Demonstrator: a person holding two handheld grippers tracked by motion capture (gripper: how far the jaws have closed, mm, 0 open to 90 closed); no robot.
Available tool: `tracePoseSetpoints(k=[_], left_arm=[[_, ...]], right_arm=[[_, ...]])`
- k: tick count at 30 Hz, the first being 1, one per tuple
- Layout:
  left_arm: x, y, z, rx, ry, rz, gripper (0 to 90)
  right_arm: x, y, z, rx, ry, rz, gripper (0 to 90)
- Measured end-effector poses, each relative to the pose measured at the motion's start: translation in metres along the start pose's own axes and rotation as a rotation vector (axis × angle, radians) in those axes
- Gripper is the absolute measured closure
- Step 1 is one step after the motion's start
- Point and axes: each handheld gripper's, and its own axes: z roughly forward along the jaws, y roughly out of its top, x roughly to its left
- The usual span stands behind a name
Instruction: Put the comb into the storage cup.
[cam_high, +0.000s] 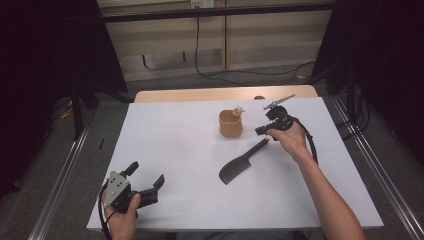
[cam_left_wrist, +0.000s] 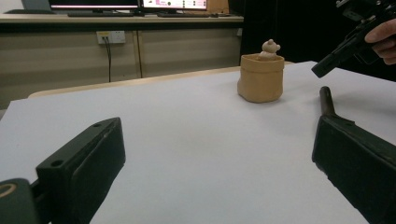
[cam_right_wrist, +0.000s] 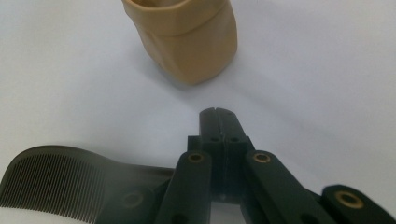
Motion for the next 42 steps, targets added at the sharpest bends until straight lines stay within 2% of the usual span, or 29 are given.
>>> tracePoseSetpoints(k=[7,15,18,28,30,35,42], left_arm=[[0.001,0.0,-0.001,-0.001,0.003,-0.003,2.7],[0.0,0.0,-0.001,-0.004,0.003,-0.005,2.7],[0.001,0.0,-0.002,-0.004,0.001,-0.002,2.7],[0.0,0.0,-0.001,0.0,0.003,0.0,2.7],[0.0,0.0,-0.001,-0.005,0.002,-0.009,2.7],[0.0,0.0,-0.002,-0.004,0.002,-0.002,2.7],[0.0,0.0,-0.002,-0.006,0.004,0.001,2.7]], right_arm=[[-0.004,-0.002,0.006,0.034,-0.007,0.012,90.0],[-0.005,-0.005,0.014,0.072,-0.035,-0.004,90.0],[-0.005,-0.009,0.018,0.07,-0.051,-0.003,90.0],[-0.01,-0.017,0.017,0.073,-0.055,0.017,90.0],[-0.01,-0.018,0.017,0.074,-0.055,0.012,90.0],[-0.007,-0.02,0.019,0.078,-0.05,0.004,90.0],[-0.004,-0.022,0.021,0.095,-0.069,-0.032,90.0]])
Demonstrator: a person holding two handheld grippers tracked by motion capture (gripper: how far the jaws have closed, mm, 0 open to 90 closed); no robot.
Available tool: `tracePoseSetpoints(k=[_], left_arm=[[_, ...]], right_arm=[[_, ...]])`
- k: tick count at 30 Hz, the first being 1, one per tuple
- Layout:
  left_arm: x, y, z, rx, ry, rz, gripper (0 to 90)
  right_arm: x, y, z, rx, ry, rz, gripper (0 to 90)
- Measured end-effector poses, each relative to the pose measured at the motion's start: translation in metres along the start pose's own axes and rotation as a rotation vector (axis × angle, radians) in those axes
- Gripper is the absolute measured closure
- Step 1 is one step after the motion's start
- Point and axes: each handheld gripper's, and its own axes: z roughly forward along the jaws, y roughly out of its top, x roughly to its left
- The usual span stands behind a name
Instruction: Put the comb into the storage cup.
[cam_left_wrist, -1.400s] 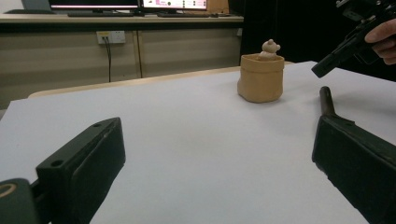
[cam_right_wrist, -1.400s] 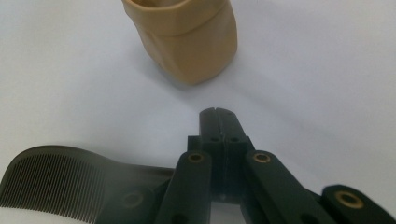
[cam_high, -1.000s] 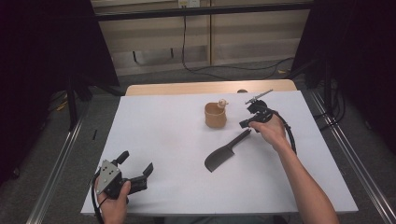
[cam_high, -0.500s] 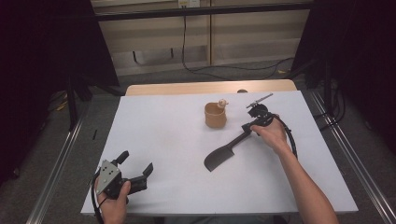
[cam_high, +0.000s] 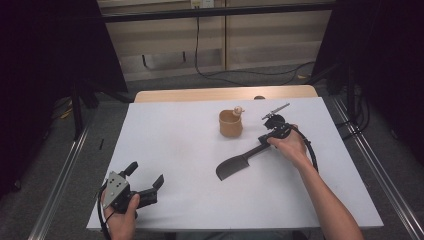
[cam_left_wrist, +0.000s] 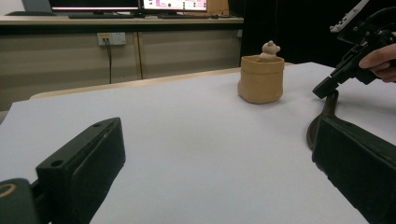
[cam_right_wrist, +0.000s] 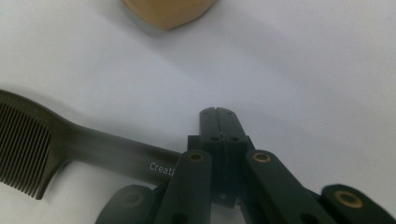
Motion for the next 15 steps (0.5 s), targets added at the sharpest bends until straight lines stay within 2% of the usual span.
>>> tracePoseSetpoints(k=[15], left_arm=[[-0.0001,0.0,0.0001,0.002,-0.004,-0.003,2.7]], right_arm=[[-0.0013,-0.0081,0.0006,0.002,-0.002,0.001,90.0]])
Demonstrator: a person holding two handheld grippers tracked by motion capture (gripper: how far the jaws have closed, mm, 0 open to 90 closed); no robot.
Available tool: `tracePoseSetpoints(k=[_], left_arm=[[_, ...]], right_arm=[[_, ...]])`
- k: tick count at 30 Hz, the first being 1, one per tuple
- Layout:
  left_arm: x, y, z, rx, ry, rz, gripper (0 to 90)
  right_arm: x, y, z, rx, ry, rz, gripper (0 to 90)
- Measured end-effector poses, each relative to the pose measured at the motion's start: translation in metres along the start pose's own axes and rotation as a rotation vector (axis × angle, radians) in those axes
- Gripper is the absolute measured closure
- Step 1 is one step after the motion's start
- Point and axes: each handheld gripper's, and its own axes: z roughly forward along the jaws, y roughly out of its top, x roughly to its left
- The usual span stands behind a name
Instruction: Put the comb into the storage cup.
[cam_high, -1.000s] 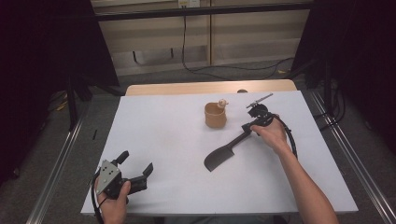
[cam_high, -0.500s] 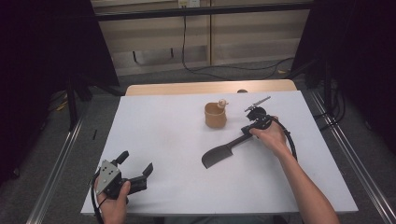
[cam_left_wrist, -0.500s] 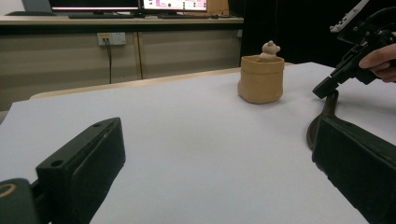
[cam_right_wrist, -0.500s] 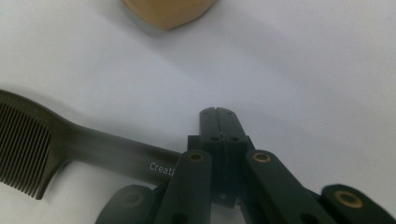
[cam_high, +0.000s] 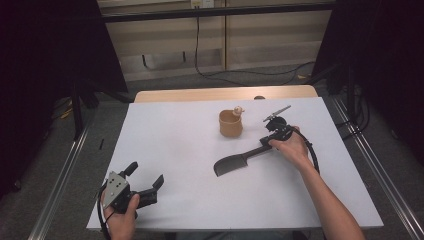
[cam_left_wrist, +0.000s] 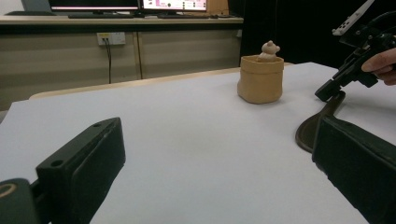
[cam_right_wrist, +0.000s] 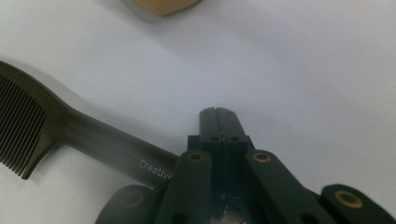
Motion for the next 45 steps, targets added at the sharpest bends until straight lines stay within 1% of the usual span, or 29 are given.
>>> tracePoseSetpoints(k=[13,17,20,26,28,29,31,37,38,41,45], left_arm=[[0.0,0.0,0.0,0.004,-0.004,0.002,2.7],[0.0,0.0,0.0,0.0,0.0,0.003,2.7],[0.0,0.0,0.0,0.001,-0.003,0.0,2.7],[0.0,0.0,0.0,0.005,-0.003,0.008,2.7],[0.0,0.0,0.0,0.005,-0.002,0.006,2.7],[0.0,0.0,0.0,0.004,-0.001,0.002,2.7],[0.0,0.0,0.0,0.004,-0.001,0.003,2.7],[0.0,0.0,0.001,0.004,-0.006,0.006,2.7],[0.0,0.0,0.0,0.006,-0.005,0.008,2.7],[0.0,0.0,0.0,0.001,-0.004,-0.002,2.7],[0.0,0.0,0.0,0.002,-0.007,0.001,2.7]], right_arm=[[0.0,-0.003,-0.002,0.007,0.006,-0.005,90.0],[0.002,-0.003,-0.003,0.013,0.004,-0.006,90.0],[0.002,-0.006,-0.003,0.001,0.004,-0.008,90.0],[0.003,-0.009,-0.005,0.003,0.014,-0.013,90.0],[0.003,-0.01,-0.005,0.002,0.015,-0.016,90.0],[0.003,-0.01,-0.006,0.003,0.016,-0.009,90.0],[0.003,-0.011,-0.006,-0.003,0.019,-0.017,90.0],[0.005,-0.015,-0.008,-0.011,0.022,-0.011,90.0],[0.005,-0.016,-0.008,-0.016,0.024,-0.018,90.0],[0.006,-0.018,-0.009,-0.016,0.029,-0.018,90.0],[0.007,-0.021,-0.01,-0.023,0.034,-0.025,90.0]])
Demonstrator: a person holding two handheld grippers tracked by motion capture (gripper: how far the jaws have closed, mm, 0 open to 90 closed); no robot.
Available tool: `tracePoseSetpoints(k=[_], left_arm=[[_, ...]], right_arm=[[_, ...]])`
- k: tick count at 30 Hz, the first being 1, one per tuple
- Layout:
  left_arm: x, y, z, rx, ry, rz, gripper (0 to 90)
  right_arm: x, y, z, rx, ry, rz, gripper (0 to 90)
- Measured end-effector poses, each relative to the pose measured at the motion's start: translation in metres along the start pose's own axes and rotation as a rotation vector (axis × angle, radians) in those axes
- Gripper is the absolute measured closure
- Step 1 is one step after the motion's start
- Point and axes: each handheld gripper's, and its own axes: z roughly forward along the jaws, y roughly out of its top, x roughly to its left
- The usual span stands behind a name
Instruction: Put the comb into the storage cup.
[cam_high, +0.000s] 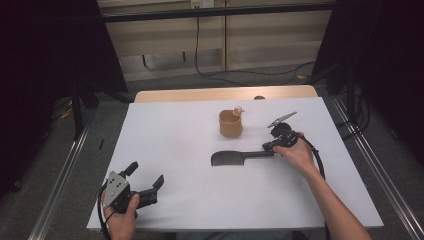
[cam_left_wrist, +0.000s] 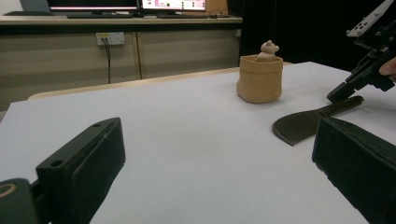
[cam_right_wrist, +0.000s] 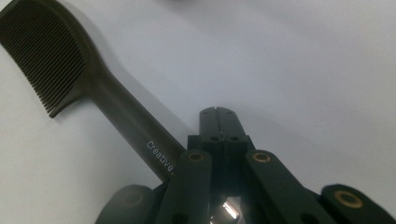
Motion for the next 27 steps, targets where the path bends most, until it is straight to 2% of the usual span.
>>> tracePoseSetpoints(k=[27], left_arm=[[-0.0006,0.0,-0.0006,0.0,-0.006,0.002,2.7]], right_arm=[[0.0098,-0.0081,-0.0056,0.01,0.001,-0.028,90.0]])
